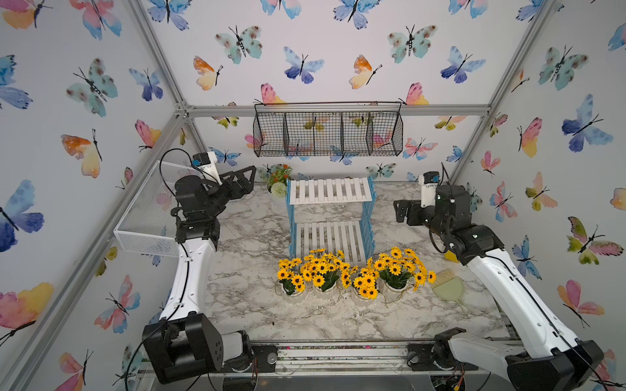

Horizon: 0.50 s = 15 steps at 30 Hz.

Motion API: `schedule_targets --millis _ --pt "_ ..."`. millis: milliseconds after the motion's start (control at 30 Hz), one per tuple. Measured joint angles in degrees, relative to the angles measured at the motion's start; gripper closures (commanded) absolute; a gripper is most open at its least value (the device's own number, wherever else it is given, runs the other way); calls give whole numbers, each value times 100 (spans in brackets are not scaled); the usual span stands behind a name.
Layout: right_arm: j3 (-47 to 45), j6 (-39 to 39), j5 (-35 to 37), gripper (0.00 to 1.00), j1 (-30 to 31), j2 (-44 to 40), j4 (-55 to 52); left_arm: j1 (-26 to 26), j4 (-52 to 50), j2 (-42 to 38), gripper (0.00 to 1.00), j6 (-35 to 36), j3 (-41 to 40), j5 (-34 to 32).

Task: Take the sunflower pots off the shelves
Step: Reset both arms

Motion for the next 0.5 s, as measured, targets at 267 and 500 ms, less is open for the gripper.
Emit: schedule_targets --millis 267,500 --pt "-1226 -28 -859 2 -1425 590 1561 0 -2 0 2 413 -328 -328" --pt "-2968 -337 -678 2 -1665 614 3217 2 286 -181 2 678 -1416 -785"
